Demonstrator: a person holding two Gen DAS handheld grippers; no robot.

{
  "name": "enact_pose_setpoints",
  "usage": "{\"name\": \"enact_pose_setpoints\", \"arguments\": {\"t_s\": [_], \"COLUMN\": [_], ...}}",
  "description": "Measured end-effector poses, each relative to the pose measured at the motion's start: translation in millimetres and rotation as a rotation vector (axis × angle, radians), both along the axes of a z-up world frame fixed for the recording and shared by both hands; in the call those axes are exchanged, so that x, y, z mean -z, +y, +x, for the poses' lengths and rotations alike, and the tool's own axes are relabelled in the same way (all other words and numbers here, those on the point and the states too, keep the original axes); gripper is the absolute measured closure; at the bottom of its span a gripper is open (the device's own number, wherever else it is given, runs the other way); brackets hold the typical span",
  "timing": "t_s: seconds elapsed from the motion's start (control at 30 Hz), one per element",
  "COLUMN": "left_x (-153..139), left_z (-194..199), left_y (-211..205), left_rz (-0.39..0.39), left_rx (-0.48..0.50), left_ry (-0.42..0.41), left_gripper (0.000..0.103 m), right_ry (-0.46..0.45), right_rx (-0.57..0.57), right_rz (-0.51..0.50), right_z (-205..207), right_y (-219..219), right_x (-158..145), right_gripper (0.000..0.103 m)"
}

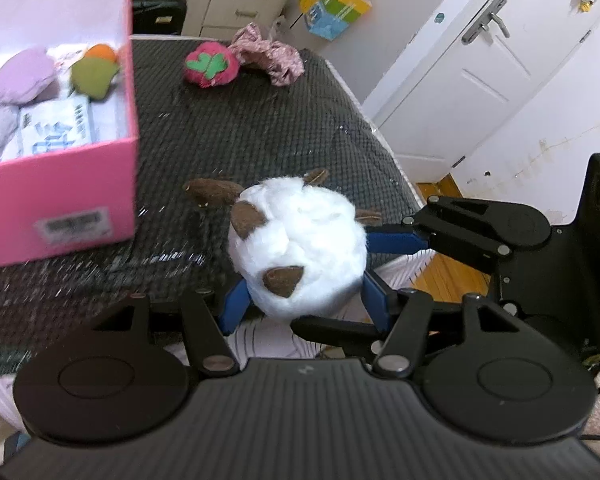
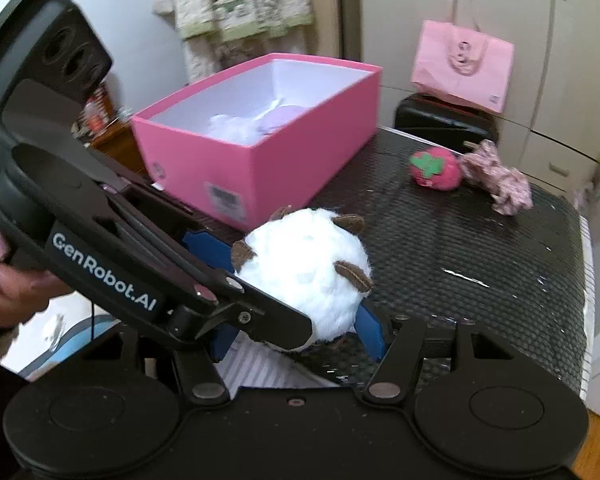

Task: Organize soft objects
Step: 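Lift the panda with the left gripper and carry it over the pink box, then lower the panda into the box and open the left gripper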

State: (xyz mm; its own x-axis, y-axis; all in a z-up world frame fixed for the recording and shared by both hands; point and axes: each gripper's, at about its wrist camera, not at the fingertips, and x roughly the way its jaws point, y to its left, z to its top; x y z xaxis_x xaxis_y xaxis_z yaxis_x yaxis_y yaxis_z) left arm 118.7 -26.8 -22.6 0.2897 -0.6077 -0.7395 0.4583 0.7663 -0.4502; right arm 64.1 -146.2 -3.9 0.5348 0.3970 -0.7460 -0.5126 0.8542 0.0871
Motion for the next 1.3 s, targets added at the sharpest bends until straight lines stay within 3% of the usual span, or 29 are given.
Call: {"name": "enact_pose_setpoints", "arguments": {"t_s": [0.23,0.4,0.7,1.07,1.3], "left_x": [-12.8,-29.9,-72.7,-109.7,-102.4], "left_z": [-11.8,-21.7,-26.2,11.9,60.3], "left_y": [32.8,57.1,97.2,131.9,149.1], "left_rz": [0.039,0.071,0.049,-0.04,-0.084], "left_rx": [-0.031,-0.066,-0.16,-0.267,-0.309], "left_ry": [0.082,0.077,-0.049,-0.23,-0.216], "left_gripper": [0.045,0.045,0.044,0.044,0.044], "right_ry": [0.055,0.058,-0.052,-0.175,-0.125], "right_rx": [-0.091,-0.141,-0.184,-0.173,-0.133], "right_rz": [0.007,0.016,0.082,0.188,0.285], "right_z": [-6.0,-9.6,-4.5,42.2,98.2], "right_y": [35.8,60.4,87.7,105.6,107.4], "right_x": [-15.4,-29.1,-65.3,-98.3,-86.4], "right_gripper": [0.036,0.036,0.036,0.036,0.036]}}
